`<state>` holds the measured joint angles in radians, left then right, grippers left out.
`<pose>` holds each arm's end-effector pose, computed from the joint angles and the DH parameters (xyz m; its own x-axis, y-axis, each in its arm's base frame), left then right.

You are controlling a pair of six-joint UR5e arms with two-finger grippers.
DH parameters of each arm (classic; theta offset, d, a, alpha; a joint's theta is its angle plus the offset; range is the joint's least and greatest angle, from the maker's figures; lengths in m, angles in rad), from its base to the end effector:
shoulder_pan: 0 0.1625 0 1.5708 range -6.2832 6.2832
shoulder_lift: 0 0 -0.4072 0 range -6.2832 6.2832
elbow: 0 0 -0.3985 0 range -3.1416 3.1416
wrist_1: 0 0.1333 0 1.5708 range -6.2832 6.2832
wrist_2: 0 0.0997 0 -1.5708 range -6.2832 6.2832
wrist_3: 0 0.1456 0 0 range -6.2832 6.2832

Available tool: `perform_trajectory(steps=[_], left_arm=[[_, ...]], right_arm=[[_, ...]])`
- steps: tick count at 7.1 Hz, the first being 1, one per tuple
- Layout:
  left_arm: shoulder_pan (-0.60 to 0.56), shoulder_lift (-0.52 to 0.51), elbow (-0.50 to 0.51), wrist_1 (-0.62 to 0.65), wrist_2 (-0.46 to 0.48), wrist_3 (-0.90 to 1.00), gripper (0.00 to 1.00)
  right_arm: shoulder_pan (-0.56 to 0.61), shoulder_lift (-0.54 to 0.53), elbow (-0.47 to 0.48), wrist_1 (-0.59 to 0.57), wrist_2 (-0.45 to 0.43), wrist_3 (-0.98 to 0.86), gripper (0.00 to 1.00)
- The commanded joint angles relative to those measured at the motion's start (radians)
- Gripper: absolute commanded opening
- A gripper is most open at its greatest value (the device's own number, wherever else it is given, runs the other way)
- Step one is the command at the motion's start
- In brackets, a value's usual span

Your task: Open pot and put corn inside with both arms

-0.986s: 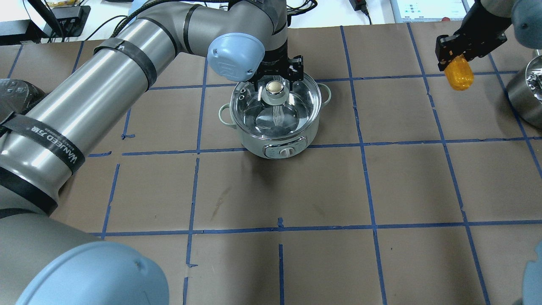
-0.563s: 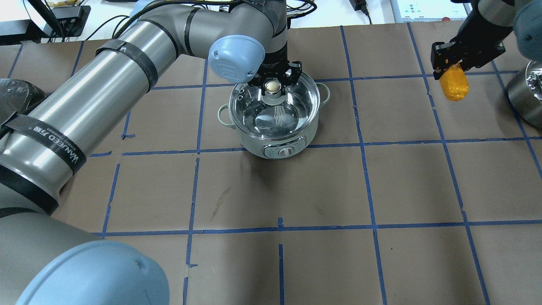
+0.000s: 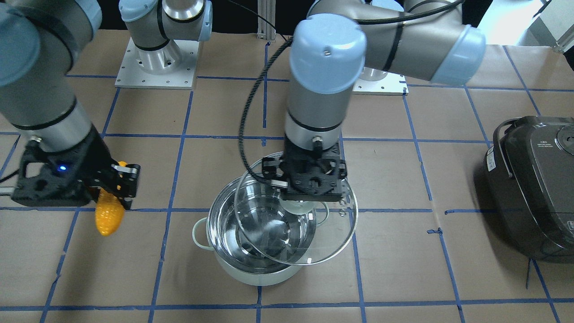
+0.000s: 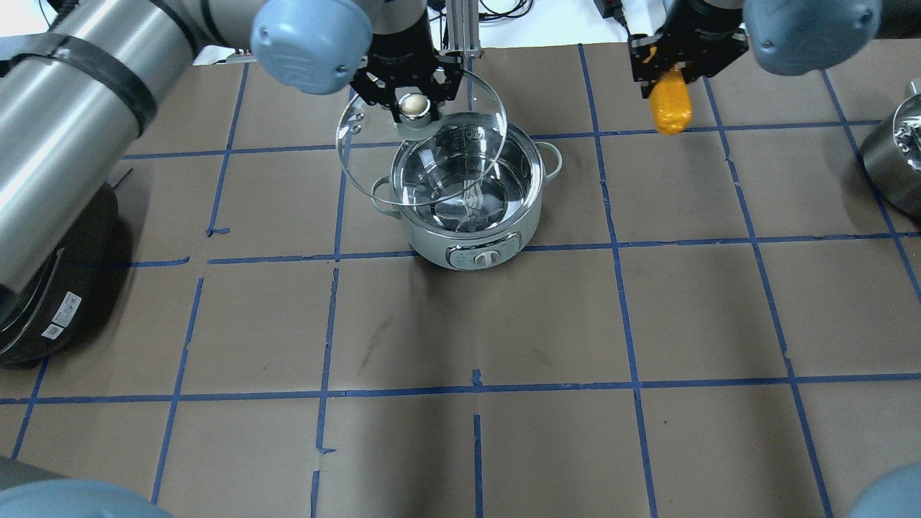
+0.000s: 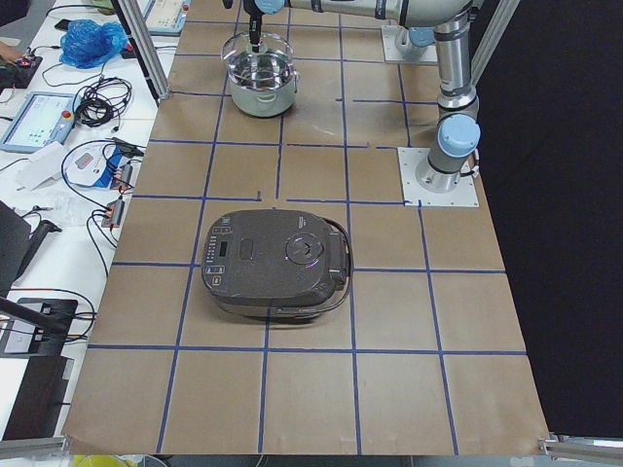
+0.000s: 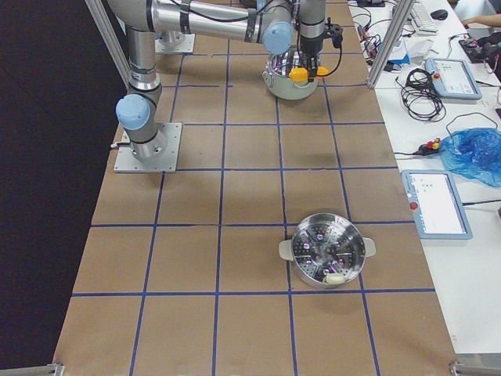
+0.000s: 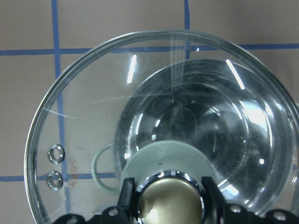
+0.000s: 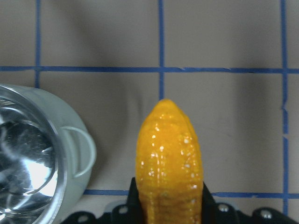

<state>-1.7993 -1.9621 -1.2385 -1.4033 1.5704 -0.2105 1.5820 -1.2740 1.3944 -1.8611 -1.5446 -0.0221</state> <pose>-0.2812 -0.6204 0.3815 -0.9996 0.0192 0.0230 0.0167 0.9942 -0.1058 0.1442 -0.6360 0.3774 -0.9991 -0.0374 -0.0221 -0.0331 0.9850 -0.1696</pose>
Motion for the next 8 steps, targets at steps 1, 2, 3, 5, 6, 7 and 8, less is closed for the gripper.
perform_trajectory(steps=[1,2,3,5,6,7,8], left_arm=[[0.163,0.04,-0.038,-0.013,-0.004,0.169,0.03],[0.251,0.037,-0.082,0.003,0.002,0.256,0.03],[0.352,0.035,-0.149,0.051,-0.001,0.399,0.03],[0.426,-0.009,-0.27,0.203,-0.009,0.444,0.03],[0.426,-0.047,-0.33,0.321,-0.009,0.445,0.03],[0.426,-0.073,-0.364,0.408,-0.009,0.441,0.03],[0.426,-0.102,-0.364,0.424,-0.009,0.428,0.03]], right_arm=[[0.169,0.131,-0.099,-0.012,0.007,0.097,0.03],[0.215,0.175,-0.095,-0.039,0.009,0.108,0.03],[0.261,0.214,-0.092,-0.082,0.011,0.113,0.03],[0.297,0.284,-0.087,-0.11,0.032,0.091,0.09],[0.306,0.294,-0.072,-0.122,0.038,0.067,0.21],[0.309,0.295,-0.052,-0.169,0.038,0.076,0.36],[0.306,0.292,-0.049,-0.173,0.038,0.074,0.92]])
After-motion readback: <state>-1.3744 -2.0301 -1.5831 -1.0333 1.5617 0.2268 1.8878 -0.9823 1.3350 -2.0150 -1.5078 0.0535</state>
